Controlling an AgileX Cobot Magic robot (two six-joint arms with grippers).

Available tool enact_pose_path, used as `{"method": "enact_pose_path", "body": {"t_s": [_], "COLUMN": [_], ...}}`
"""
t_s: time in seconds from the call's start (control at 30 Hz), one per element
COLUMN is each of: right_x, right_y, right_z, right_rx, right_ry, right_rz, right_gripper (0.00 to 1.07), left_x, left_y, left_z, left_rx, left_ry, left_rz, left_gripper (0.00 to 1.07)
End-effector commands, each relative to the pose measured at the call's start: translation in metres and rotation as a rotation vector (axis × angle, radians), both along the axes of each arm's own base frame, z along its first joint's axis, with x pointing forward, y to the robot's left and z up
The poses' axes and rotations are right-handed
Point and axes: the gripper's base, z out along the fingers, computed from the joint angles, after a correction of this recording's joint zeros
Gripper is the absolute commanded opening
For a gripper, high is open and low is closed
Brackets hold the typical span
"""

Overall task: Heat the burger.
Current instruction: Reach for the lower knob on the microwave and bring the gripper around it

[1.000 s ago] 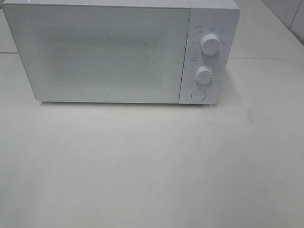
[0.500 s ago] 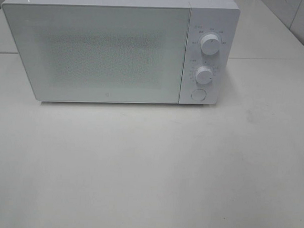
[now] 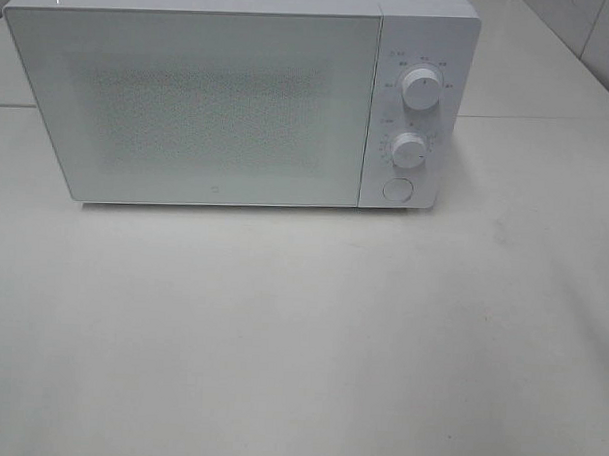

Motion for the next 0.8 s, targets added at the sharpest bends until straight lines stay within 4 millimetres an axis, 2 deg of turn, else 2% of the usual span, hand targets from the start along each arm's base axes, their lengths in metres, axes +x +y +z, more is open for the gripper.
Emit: {"method": "enact_pose_path", "body": {"t_s": [0.03,0.43,0.53,0.6,0.7,0.77,0.8], "right_x": [0.011,0.057,0.061,0.073,0.076,0.087,0.087], "right_y": [0.003,0.012,0.013,0.015,0.016,0.018,0.018], "right_z": [-0.002,-0.021,-0.023,-0.035,-0.038,-0.051,-0.051], "right_rx": [0.006,-0.008,-0.001,0.003,0.003,-0.009,-0.009], "right_ry": [-0.031,-0.094,-0.098,-0.090,-0.083,-0.072,-0.072], "right_rz": [0.010,0.057,0.056,0.062,0.063,0.073,0.073], "right_gripper": [0.76,0.76,0.76,0.76,0.76,0.76,0.76], "left_x": [-0.002,-0.002,-0.002,-0.002,-0.002,-0.002,-0.002], "left_y": [0.000,0.000,0.000,0.000,0.000,0.000,0.000], "left_z": [0.000,0.000,0.000,0.000,0.000,0.000,0.000], "left_rx": [-0.009,-0.009,-0.009,-0.009,-0.009,-0.009,-0.009], "left_ry": [-0.027,-0.027,-0.027,-0.027,-0.027,-0.027,-0.027], "left_rz": [0.003,0.003,0.003,0.003,0.003,0.003,0.003], "left_gripper": [1.00,1.00,1.00,1.00,1.00,1.00,1.00]}}
